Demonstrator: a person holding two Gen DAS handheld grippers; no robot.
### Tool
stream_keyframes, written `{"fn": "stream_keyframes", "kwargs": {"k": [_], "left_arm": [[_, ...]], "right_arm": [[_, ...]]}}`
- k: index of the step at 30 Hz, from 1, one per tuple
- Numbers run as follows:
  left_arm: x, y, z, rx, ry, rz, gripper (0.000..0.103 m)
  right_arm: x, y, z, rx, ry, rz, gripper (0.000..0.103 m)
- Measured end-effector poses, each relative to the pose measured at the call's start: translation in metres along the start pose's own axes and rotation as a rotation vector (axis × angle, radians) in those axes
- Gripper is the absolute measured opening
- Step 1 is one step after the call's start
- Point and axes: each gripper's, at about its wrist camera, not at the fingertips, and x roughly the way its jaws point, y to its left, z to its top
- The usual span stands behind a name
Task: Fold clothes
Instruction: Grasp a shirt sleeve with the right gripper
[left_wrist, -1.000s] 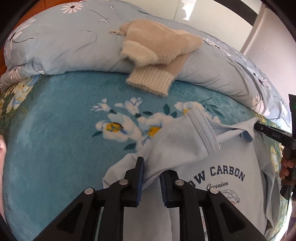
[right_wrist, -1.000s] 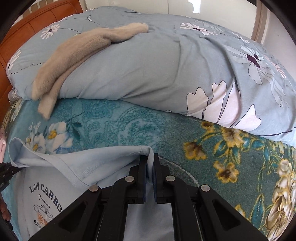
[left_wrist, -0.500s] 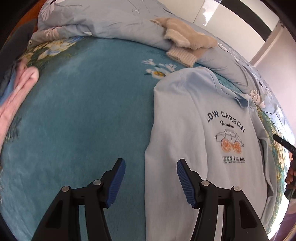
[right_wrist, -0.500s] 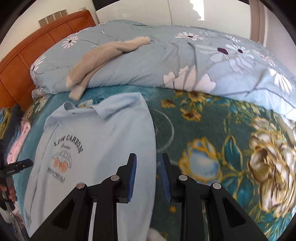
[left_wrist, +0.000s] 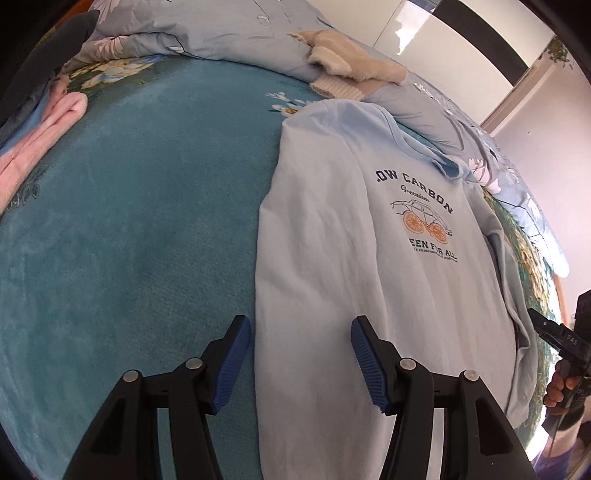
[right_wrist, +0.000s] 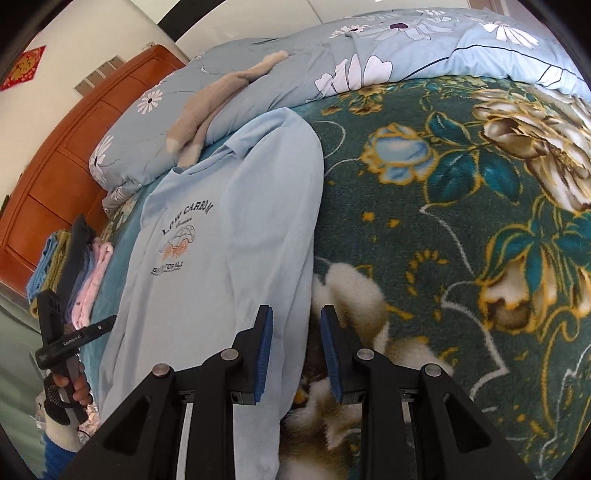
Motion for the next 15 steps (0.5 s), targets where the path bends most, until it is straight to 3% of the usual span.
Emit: {"fn": "stream_keyframes", "kwargs": {"k": [3, 8, 14, 15], "left_arm": [[-0.004, 0.001, -0.01, -0.008, -0.003, -0.019, 0.06], [-0.006, -0.002, -0.02, -0.012, -0.013, -0.044, 0.06], [-0.013, 0.002, -0.032, -0.045, -0.022, -0.085, 0.06], [-0.014, 0.003, -0.033, -0.05, -0.023, -0.089, 0.06]], "right_arm": [[-0.011, -0.004, -0.004, 0.044, -0.047, 0.037, 0.027], [-0.002, -0.001, -0.01, 0.05, -0.007, 0.091, 0.027], [0.013, 0.001, -0.015, 0.057, 0.004, 0.078, 0.027], [0.011, 0.0, -0.015, 0.057, -0.005, 0.07, 0.023]]}}
